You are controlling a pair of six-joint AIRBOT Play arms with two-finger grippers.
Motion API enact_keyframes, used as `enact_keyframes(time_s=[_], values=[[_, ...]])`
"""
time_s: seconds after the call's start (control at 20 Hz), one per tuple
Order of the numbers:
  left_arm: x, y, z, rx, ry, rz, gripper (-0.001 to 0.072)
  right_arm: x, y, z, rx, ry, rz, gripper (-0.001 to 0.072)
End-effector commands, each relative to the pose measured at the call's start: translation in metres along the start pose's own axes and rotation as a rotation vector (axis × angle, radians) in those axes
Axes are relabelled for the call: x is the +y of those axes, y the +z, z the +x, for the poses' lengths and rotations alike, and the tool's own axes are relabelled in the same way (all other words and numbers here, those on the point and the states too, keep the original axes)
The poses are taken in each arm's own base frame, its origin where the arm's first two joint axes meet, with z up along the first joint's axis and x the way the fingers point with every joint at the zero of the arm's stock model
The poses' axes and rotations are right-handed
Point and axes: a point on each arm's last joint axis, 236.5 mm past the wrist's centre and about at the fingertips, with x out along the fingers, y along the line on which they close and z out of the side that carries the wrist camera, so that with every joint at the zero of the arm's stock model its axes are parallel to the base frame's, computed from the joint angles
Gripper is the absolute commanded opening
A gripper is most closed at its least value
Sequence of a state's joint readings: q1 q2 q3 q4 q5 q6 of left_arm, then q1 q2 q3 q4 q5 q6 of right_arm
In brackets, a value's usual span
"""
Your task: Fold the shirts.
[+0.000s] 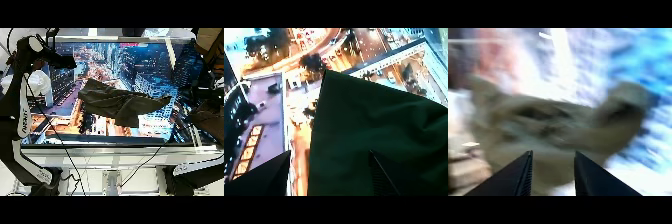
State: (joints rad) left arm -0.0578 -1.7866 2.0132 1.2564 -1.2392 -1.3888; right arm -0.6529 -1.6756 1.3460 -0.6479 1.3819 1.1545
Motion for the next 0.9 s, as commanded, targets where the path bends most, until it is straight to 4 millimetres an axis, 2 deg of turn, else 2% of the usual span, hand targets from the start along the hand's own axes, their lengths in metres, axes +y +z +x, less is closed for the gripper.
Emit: enact_keyframes(time_s=[0.0, 0.2, 0.6, 0.65, 0.75, 0.85], values=[[0.002, -0.001, 0.000, 0.002, 0.005, 0.001, 0.0553, -0.060, -0.034, -0.023, 0.148, -0.253, 0.037, 0.0318], [0.001, -0.001, 0.000, 0.005, 0.002, -0.003, 0.0553, -0.051, -0.055, -0.004, 0.245, -0.248, 0.019, 0.0321], [0.000, -0.010, 0.001, 0.039, -0.004, -0.004, 0.0553, -0.069, -0.082, 0.057, 0.234, -0.211, 0.112, 0.0320], [0.001, -0.012, 0.003, 0.047, -0.001, -0.004, 0.0553, -0.069, -0.082, 0.065, 0.230, -0.196, 0.115, 0.0320], [0.005, -0.018, 0.008, 0.067, 0.010, -0.004, 0.0553, -0.053, -0.074, 0.084, 0.195, -0.101, 0.121, 0.0319], [0.008, -0.024, 0.014, 0.092, 0.014, -0.007, 0.0553, -0.038, -0.050, 0.098, 0.096, -0.027, 0.123, 0.0319]])
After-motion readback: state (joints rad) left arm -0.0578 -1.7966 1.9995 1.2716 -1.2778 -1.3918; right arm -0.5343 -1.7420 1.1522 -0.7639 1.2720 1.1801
